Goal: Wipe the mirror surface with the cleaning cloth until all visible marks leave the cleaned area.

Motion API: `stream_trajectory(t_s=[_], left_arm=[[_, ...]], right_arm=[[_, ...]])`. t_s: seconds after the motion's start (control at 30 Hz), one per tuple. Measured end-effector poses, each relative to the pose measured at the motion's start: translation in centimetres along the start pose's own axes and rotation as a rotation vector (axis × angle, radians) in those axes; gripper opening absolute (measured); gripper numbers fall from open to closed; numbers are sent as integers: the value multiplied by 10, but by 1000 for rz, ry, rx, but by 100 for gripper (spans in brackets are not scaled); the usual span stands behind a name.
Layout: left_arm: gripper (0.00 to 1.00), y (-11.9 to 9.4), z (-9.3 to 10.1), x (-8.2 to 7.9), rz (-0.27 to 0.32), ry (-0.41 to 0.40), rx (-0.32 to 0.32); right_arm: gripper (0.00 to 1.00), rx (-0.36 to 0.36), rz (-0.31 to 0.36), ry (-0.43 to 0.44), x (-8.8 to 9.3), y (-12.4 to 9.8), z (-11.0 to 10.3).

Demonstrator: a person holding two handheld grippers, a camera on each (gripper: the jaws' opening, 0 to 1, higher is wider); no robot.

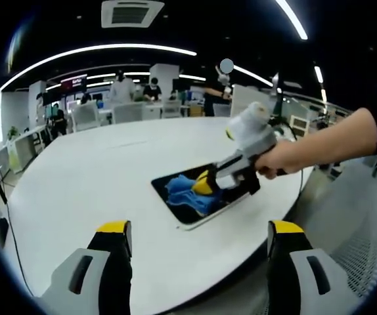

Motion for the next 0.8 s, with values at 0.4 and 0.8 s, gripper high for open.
stream_trajectory(t_s=[0.4, 0.8], left_arm=[[84, 0, 0, 0, 3, -2, -2], [84, 0, 1, 0, -4, 1, 7]], right_arm=[[0, -11, -4, -12, 4, -6, -10], [0, -33, 4, -5, 9, -14, -20]])
Point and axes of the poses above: the point that each gripper's makers call its tool centre point, and the gripper's own axes: y roughly forward along the fingers, z roughly to its right, x roughly out of its underside, the point moved 9 cm from there along -y, roughly backward along the fingers, and after that the axes turned 10 degrees about -y, right-handed, at the moved point
